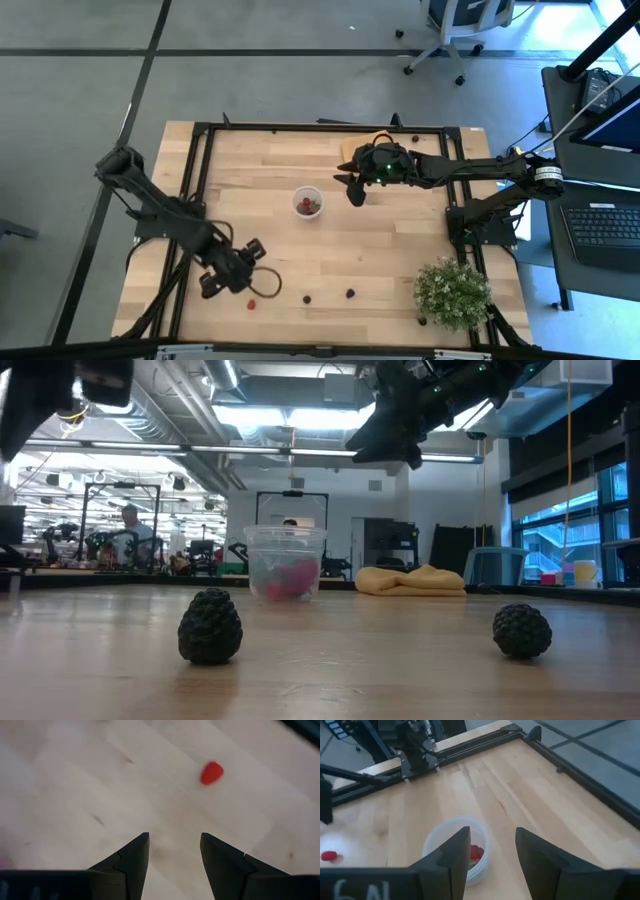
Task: Pick and placing Produce into tupperware
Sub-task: Put the red raspberry into the transparent container
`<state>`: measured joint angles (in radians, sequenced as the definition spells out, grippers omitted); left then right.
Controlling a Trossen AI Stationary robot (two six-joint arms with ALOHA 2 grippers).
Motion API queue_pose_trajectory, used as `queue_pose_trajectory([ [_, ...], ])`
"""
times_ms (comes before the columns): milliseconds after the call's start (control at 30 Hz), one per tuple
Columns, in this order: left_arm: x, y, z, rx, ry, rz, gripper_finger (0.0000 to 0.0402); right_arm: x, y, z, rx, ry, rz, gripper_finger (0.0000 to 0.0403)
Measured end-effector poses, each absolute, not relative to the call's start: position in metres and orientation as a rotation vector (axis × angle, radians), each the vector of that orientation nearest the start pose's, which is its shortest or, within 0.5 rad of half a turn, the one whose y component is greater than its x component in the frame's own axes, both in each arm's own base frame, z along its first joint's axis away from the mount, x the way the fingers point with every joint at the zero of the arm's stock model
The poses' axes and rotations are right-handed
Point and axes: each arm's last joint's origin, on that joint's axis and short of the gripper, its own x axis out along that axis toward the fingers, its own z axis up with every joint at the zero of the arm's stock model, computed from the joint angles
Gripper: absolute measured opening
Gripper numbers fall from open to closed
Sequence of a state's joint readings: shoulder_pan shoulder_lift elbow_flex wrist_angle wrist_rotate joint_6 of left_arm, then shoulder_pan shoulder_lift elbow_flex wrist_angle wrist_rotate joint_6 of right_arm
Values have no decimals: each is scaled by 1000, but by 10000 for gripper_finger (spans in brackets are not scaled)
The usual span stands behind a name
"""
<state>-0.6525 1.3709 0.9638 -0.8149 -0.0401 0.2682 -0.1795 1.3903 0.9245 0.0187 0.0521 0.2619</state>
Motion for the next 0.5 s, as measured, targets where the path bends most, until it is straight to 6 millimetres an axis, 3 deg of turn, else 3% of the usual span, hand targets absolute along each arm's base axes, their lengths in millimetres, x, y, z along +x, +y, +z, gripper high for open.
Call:
queue_pose_trajectory([
  [500,214,-200,180,846,1017,-873,170,300,-56,263,336,425,-300,161],
])
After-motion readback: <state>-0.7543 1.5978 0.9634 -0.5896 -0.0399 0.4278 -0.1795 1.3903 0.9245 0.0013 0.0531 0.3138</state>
